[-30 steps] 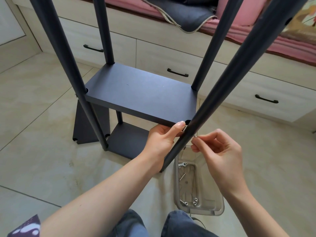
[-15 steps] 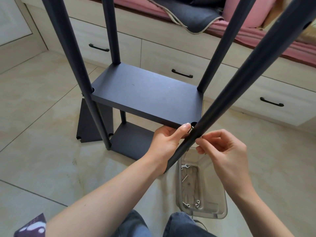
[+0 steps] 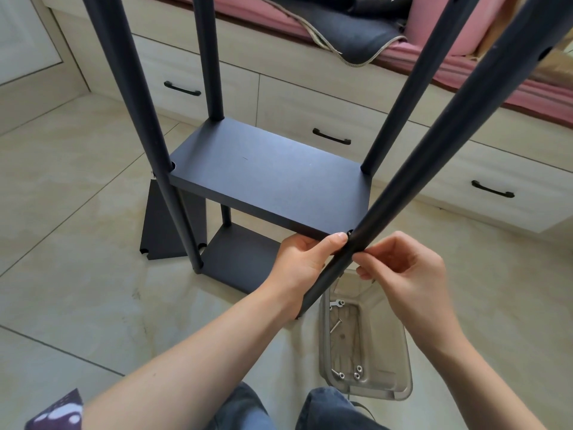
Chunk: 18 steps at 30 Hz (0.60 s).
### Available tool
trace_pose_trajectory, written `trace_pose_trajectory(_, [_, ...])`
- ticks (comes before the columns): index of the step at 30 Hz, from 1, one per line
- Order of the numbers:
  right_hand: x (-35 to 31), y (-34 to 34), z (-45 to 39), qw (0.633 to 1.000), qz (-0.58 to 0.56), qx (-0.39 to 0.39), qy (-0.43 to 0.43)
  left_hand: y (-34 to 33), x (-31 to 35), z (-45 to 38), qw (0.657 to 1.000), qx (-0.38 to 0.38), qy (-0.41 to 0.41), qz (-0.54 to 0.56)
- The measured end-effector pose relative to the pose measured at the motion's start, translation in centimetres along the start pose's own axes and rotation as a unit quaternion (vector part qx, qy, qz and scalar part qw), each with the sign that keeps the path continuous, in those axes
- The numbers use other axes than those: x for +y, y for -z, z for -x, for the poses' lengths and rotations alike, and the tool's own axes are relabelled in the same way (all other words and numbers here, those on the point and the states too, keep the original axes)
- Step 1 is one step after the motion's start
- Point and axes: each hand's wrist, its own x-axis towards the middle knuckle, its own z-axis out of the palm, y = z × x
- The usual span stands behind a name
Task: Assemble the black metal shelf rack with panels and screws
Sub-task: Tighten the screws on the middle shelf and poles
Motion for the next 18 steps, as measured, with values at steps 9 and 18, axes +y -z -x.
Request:
trace_pose_trajectory(9, [-0.4, 0.7, -1.0, 0.999, -0.022, -0.027, -0.019, -0.2, -0.1, 0.2, 1.000, -0.002, -0.003, 0.010])
trace_pose_trajectory(18, [-0.6, -0.2, 0.5, 0.999, 0.014, 0.029, -0.007, -0.2, -0.1, 0.1, 0.999, 0.000, -0.010, 0.030])
